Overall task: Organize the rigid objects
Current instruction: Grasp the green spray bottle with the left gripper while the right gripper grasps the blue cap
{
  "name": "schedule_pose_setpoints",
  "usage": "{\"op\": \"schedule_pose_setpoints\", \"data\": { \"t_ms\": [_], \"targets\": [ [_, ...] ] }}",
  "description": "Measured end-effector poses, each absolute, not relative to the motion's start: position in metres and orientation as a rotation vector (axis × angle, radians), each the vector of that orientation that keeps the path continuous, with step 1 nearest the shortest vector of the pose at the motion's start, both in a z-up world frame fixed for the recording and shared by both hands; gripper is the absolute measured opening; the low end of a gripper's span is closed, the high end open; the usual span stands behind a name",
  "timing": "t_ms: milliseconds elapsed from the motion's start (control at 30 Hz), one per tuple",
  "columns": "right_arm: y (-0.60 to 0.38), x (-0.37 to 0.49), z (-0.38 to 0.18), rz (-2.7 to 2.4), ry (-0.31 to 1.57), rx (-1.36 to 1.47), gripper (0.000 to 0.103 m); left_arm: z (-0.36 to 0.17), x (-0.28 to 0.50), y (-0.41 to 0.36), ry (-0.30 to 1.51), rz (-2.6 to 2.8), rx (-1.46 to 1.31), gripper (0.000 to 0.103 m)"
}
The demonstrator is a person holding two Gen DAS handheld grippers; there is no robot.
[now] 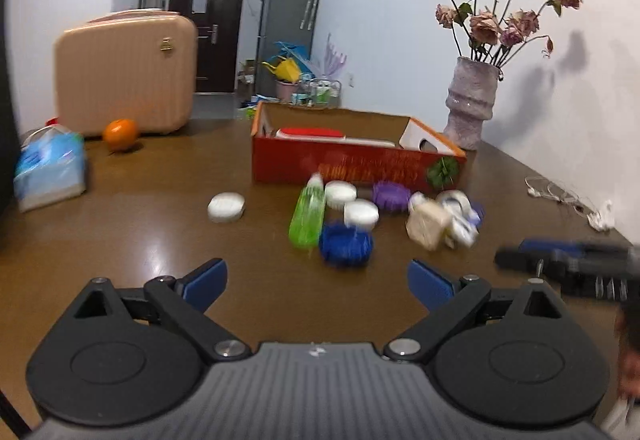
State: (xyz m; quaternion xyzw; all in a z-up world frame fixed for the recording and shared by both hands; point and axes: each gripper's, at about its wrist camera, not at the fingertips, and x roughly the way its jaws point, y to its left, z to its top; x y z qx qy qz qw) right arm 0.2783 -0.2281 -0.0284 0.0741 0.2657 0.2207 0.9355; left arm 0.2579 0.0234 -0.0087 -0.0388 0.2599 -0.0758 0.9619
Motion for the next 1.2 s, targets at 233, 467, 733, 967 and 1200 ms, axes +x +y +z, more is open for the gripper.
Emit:
{"op": "schedule_pose_setpoints", "data": {
  "t_ms": [233,467,733,967,1200],
  "targets": [
    [-0.179,0.354,-0.046,0.588,0.619,0.038,0.046,-0.025,0.402,0.022,0.704,-0.214,-0.061,0.079],
    [-0.143,0.386,-0.056,0.655,0.646,-0.022,0.048,-0.057,0.466,0.008,0.802,-0.216,0.007,0.033],
    [-0.142,0.377,-0.060,0.647,0.674,-0.055,0.017,-0.026,0.399,0.030,0.652,-0.162,-0.080,0.031],
    [-0.165,0.348,-0.061,0.595,0.685,-0.001,0.005,-0.011,0.319,0.041,0.530,-0.048,-0.104,0.031],
    [-0.189,0.295,-0.048,0.543,0.695,-0.047,0.004,-0.002,0.254,0.035,0.535,-0.071,-0.091,0.031]
  ]
}}
